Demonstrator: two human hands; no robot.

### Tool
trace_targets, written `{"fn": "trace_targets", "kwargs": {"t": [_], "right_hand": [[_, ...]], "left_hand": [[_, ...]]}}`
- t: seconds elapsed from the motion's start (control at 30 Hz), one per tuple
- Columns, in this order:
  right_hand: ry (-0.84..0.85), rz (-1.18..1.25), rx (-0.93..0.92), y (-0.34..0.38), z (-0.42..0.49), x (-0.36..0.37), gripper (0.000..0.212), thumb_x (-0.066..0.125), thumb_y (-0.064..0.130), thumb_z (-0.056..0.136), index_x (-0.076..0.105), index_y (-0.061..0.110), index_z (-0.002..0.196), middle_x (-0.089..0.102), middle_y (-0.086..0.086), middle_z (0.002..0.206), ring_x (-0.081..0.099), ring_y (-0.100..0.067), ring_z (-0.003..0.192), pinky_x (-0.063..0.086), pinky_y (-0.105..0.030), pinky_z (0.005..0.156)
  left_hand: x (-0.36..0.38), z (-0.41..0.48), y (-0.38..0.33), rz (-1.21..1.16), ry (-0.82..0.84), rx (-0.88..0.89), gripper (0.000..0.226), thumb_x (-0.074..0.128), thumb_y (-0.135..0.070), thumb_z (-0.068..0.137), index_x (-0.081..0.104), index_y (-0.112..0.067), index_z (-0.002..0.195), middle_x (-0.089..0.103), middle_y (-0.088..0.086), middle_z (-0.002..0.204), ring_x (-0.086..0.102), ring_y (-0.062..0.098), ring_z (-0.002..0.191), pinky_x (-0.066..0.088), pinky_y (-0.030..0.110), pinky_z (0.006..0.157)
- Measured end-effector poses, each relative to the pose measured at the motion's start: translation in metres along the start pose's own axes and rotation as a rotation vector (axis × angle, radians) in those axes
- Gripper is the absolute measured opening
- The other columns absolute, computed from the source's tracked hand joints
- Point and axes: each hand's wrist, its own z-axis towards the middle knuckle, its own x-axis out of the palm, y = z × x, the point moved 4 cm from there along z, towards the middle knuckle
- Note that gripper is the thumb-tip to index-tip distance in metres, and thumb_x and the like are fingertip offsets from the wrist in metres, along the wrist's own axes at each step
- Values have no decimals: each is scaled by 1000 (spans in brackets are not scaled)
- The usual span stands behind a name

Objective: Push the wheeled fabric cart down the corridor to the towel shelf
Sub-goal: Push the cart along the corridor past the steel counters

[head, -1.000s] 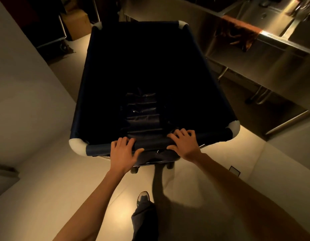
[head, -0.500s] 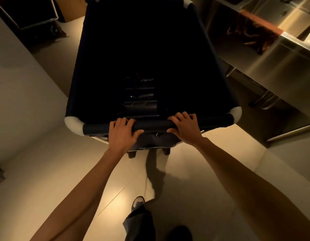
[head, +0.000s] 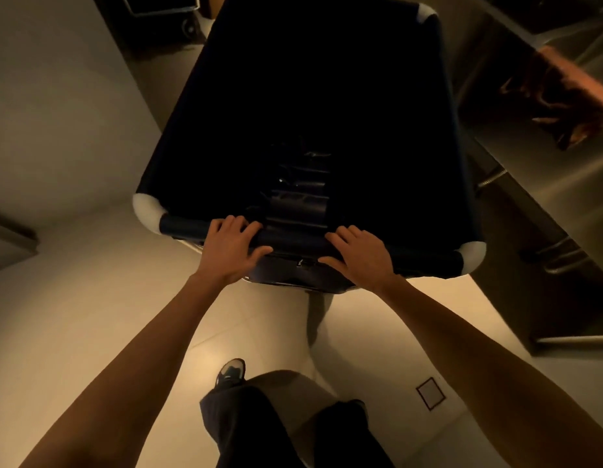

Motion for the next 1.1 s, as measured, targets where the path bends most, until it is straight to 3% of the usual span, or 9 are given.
{"fn": "trace_targets", "kwargs": {"t": [0.3, 0.47, 0.57, 0.73, 1.1], "right_hand": [[33, 3, -147, -70, -91, -13, 44, 62, 48, 81, 62, 12, 106, 65, -7, 95, 62, -25, 81, 50, -31, 66], [43, -21, -199, -103, -113, -17, 47, 68, 48, 76, 63, 12, 106, 66, -8, 93, 63, -25, 79, 51, -31, 64], [31, -33, -231, -120, -114, -18, 47, 70, 45, 73, 64, 11, 105, 66, -9, 91, 63, -27, 76, 51, -30, 60], [28, -36, -263, -145, -91, -12, 46, 68, 43, 76, 62, 10, 107, 65, -11, 92, 62, -29, 77, 51, -33, 60], [34, -63, -221, -167, 34, 12, 43, 70, 44, 76, 64, 12, 104, 67, -10, 93, 64, -28, 80, 51, -30, 64]], "left_hand": [[26, -43, -120, 24, -23, -92, 57, 34, -58, 85, 61, -12, 107, 62, 12, 92, 56, 32, 87, 29, 38, 83], [32, -44, -164, 10, -26, -121, 70, 17, -64, 90, 62, -12, 104, 61, 9, 87, 55, 30, 82, 28, 36, 78], [36, -36, -178, -7, -30, -130, 69, 17, -64, 90, 61, -12, 104, 61, 9, 87, 55, 29, 82, 29, 36, 77], [40, -6, -178, -14, -62, -135, 58, 33, -60, 87, 62, -13, 103, 62, 8, 87, 56, 29, 82, 29, 35, 78], [33, 104, -95, 0, -30, -173, 56, 39, -58, 81, 63, -12, 101, 64, 10, 88, 58, 30, 85, 41, 41, 82]]}}
